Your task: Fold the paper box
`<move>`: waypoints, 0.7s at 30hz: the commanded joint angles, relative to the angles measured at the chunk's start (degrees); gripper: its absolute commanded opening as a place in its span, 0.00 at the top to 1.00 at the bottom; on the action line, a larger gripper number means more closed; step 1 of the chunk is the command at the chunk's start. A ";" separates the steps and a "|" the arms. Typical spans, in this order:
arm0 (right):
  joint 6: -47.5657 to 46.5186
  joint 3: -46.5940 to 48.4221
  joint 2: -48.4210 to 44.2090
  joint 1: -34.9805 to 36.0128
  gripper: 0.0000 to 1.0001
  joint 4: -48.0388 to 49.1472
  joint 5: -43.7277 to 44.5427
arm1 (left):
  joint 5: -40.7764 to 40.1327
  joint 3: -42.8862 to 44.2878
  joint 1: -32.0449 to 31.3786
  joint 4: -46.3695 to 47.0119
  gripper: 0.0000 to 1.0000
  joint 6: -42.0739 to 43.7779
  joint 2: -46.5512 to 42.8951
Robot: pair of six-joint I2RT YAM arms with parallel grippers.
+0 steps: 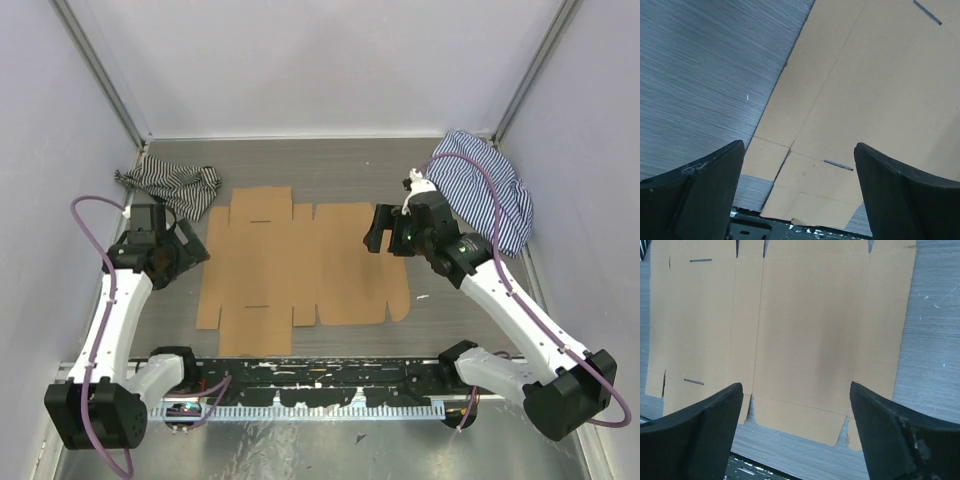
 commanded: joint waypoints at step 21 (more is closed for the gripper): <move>-3.13 1.05 18.22 0.61 0.26 6.78 -6.73 | -4.38 8.01 0.39 -1.16 0.02 4.49 20.77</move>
